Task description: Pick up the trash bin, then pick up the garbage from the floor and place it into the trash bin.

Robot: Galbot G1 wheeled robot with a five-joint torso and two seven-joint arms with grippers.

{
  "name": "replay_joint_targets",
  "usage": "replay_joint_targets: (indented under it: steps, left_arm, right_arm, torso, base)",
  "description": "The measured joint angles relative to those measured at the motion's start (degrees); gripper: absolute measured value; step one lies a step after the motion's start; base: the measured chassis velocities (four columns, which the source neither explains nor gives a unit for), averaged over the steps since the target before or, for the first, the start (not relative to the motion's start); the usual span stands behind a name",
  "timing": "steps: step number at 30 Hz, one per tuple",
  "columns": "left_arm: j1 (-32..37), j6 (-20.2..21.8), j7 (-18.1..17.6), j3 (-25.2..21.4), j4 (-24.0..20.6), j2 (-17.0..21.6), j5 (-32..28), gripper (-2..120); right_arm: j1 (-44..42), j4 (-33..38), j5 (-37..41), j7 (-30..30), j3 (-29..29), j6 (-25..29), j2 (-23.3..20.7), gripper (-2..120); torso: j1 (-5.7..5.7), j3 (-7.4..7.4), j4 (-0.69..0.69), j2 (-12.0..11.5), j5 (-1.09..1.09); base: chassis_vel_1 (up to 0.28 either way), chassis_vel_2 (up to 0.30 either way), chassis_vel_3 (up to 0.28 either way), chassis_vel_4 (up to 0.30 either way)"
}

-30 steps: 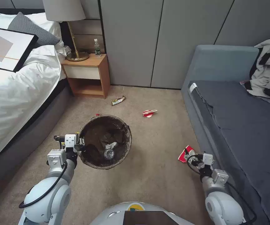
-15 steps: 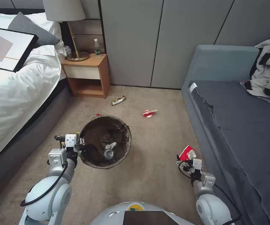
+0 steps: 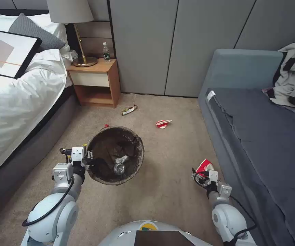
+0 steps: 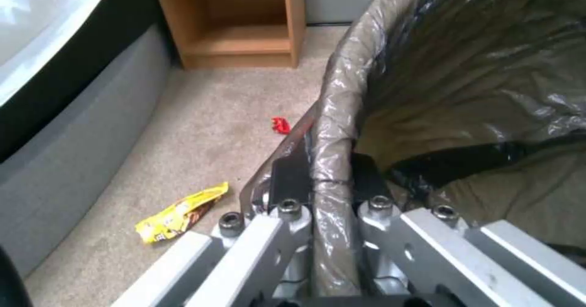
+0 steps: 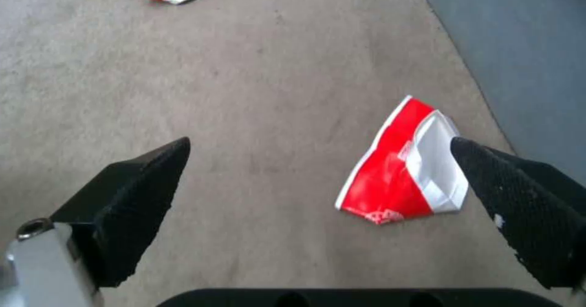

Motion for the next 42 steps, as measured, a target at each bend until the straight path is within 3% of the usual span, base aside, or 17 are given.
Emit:
replay_joint_targets:
  steps: [17,24,42]
  left_arm:
    - [1.31,-0.18,0.08,-0.04,-1.43,-0.32,0.42,3]
    - [1.90,-0.30,0.35,0.25,-1.84,-0.38,0.89,3]
    - [2.35,-0.35,1.08,0.19,-2.15,-0.33,1.15,3]
  right_arm:
    - [7.69,-8.60,2.56,2.44,-0.88,-3.73,-1.17,100]
    - [12.02,-12.66,5.22,6.70,-3.09,-6.51,-1.90,100]
    - [18.84,-22.03,3.84,7.80,-4.81,-6.56,-2.59,100]
  torso:
    - [0.00,0.00,-0.01,0.00,0.00]
    - [0.00,0.00,-0.01,0.00,0.00]
    - [0.00,0.00,-0.01,0.00,0.01]
  base:
    - [0.000,0.000,0.000,0.000]
    - [0.000,0.000,0.000,0.000]
    - [0.000,0.000,0.000,0.000]
